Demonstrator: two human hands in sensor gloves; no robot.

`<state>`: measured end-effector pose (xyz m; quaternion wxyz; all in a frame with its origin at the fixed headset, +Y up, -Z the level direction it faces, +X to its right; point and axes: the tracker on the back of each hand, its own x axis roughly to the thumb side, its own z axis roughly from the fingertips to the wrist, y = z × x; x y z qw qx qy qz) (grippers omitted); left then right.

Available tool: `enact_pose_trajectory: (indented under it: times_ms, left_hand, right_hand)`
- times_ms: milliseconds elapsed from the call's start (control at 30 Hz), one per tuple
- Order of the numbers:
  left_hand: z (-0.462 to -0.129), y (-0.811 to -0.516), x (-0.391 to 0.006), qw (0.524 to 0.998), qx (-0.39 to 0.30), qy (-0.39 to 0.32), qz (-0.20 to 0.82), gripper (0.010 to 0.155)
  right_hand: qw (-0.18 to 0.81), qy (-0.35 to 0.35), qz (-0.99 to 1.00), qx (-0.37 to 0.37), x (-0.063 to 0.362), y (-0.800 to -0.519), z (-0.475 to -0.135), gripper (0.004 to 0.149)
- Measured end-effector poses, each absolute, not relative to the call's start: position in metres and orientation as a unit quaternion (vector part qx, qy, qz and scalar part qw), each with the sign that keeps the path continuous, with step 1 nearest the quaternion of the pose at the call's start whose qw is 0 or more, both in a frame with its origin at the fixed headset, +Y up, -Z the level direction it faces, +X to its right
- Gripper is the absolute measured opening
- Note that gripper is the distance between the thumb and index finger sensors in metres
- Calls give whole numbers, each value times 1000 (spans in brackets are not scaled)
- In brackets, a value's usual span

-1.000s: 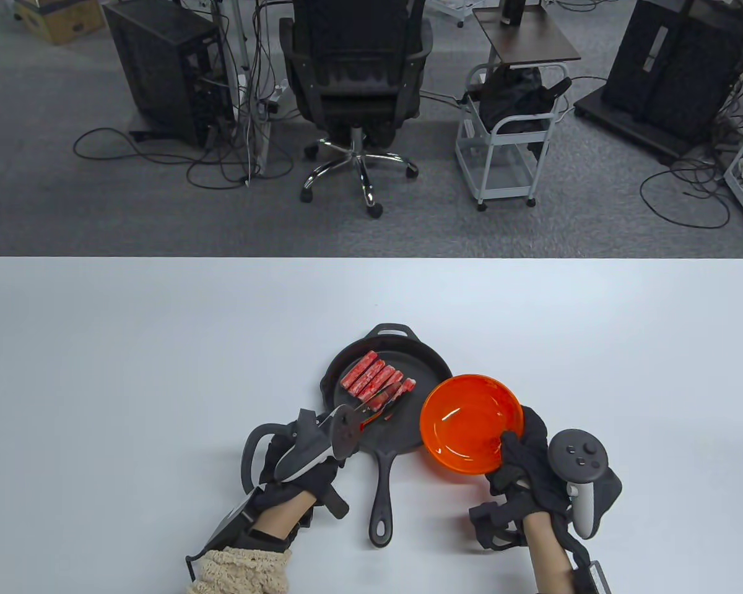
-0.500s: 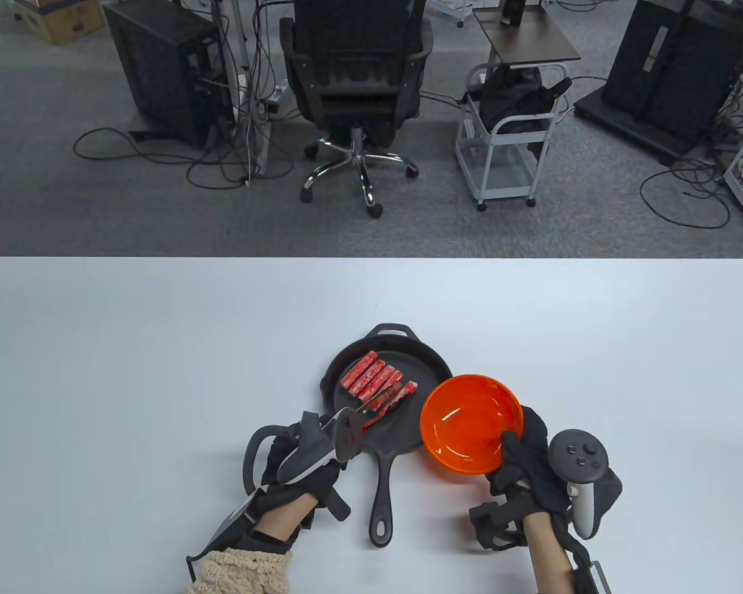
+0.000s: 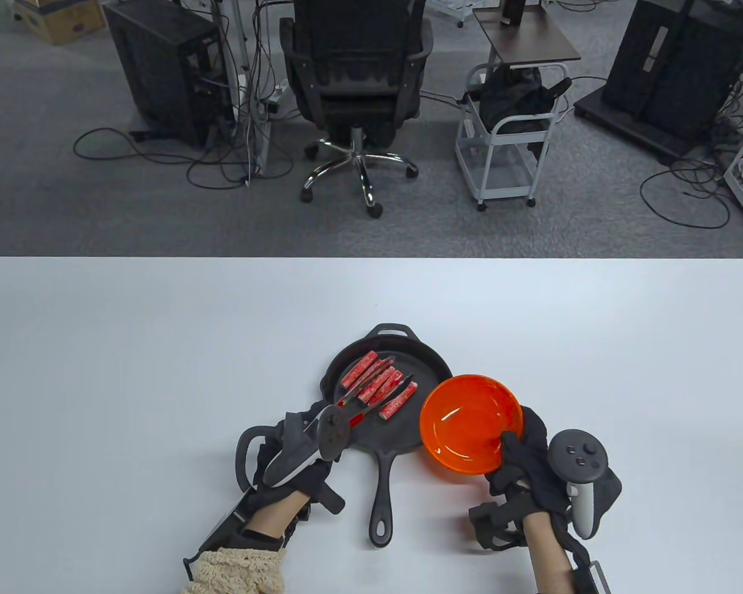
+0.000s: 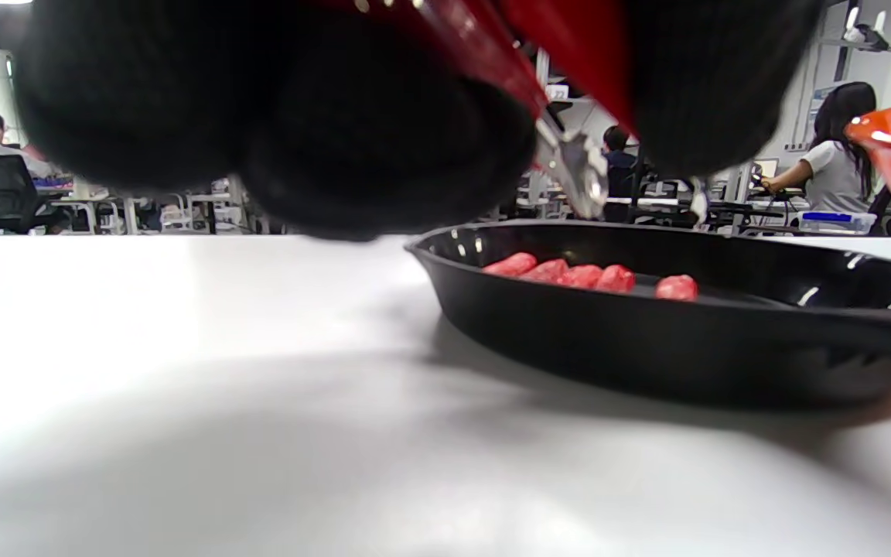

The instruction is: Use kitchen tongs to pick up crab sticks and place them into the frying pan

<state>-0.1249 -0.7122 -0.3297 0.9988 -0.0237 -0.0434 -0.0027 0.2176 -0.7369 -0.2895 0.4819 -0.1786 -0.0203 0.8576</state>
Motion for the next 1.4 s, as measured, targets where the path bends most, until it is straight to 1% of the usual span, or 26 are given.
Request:
enact_pose_trajectory:
  times_ms: [267,433,567,667,800,900,1400]
  left_hand:
    - [-331,-720,-129,999,-8,-42,18,92]
    - [-331,-720,-131,999,0,-42,22,94]
    - [-331,-720,-132,999,2,-41,24,94]
    - [-330,-720,-132,999,-1,-41,27,93]
    - [-331,-720,-134,999,-2,-40,33,93]
    - [-331,-719,-135,999,-1,-39,35,93]
    - [-331,-719,-136,998,-5,-40,41,94]
  right_hand:
    - [494,-27,846,-200,229,-738,-291,60]
    - [494,-43,834,-242,252,-739,-289,53]
    - [484,-23,833,-265,268,-745,-290,51]
    - [444,-11,849,-284,275,-752,-291,50]
    - [405,20,865,-296,278,-762,-293,50]
    - [413,31,859,-300,278,-765,-295,49]
    - [328,20,895,-302,273,-762,-295,54]
